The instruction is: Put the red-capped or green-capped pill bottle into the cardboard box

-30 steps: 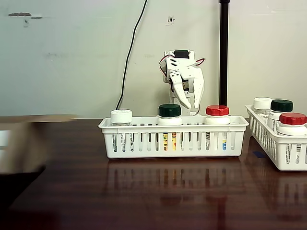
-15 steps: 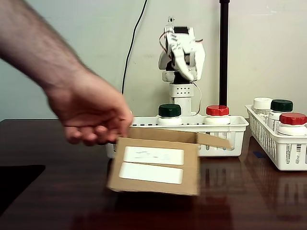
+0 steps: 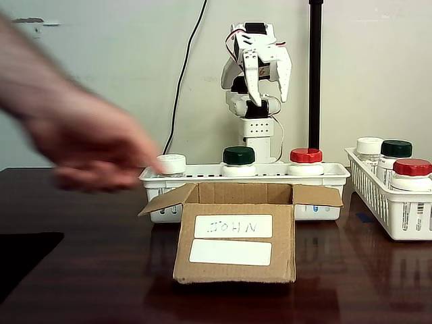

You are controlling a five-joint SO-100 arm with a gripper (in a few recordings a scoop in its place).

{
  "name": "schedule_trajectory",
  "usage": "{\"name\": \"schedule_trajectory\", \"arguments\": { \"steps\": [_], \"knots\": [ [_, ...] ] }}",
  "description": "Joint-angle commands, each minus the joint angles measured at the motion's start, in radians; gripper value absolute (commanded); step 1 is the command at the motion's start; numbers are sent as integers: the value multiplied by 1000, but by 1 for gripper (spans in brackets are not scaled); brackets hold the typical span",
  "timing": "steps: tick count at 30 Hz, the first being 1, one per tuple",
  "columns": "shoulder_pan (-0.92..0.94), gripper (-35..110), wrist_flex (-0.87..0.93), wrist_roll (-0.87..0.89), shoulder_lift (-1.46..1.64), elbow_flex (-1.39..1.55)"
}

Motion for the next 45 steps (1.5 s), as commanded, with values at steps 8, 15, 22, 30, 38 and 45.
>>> {"name": "schedule_trajectory", "arguments": {
  "steps": [8,15,22,30,38,45],
  "knots": [
    [-94,53,-362,-60,-350,-106],
    [-123,53,-681,-77,-634,-107],
    [-130,53,-822,-72,-775,-104],
    [-71,53,-893,-15,-824,-57],
    [-61,53,-960,-9,-845,-5],
    [-120,53,-971,-34,-788,63]
  ]
}}
